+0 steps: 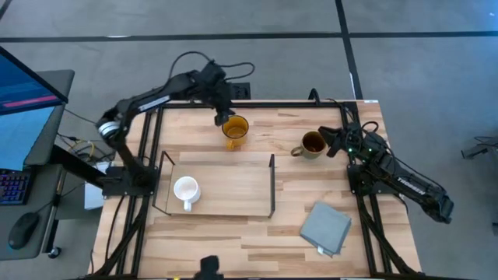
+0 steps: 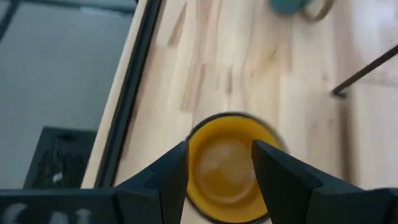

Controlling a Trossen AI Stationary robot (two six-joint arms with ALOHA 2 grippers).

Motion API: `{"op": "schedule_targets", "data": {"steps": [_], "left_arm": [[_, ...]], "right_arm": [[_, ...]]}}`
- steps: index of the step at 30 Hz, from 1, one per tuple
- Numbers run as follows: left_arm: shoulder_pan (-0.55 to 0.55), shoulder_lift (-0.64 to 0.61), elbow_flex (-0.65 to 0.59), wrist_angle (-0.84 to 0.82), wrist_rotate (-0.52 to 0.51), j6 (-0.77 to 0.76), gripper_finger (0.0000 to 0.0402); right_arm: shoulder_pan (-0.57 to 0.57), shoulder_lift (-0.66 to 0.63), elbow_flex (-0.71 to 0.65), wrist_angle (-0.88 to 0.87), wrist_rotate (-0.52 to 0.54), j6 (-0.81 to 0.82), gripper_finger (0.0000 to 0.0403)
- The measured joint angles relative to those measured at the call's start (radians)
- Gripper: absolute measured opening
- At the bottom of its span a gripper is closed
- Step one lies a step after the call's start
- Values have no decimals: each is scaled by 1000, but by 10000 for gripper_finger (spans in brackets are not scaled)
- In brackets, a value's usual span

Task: Stack small to large cups/mugs on shelf
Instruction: Put the yellow mug on the shelf

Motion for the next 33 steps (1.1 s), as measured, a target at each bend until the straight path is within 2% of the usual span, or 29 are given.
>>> {"op": "schedule_targets", "data": {"steps": [6, 14, 26, 33], "left_arm": [[-2, 125, 118, -123, -50, 99, 167], [-7, 192, 122, -128, -136, 149, 167], [-35, 215, 116, -120, -153, 202, 167], [-53, 268, 115, -124, -208, 229, 167]], "right_arm": [[23, 0, 0, 0, 0, -1, 113], [33, 0, 0, 0, 0, -1, 113], [33, 0, 0, 0, 0, -2, 113], [31, 0, 0, 0, 1, -2, 113]]}}
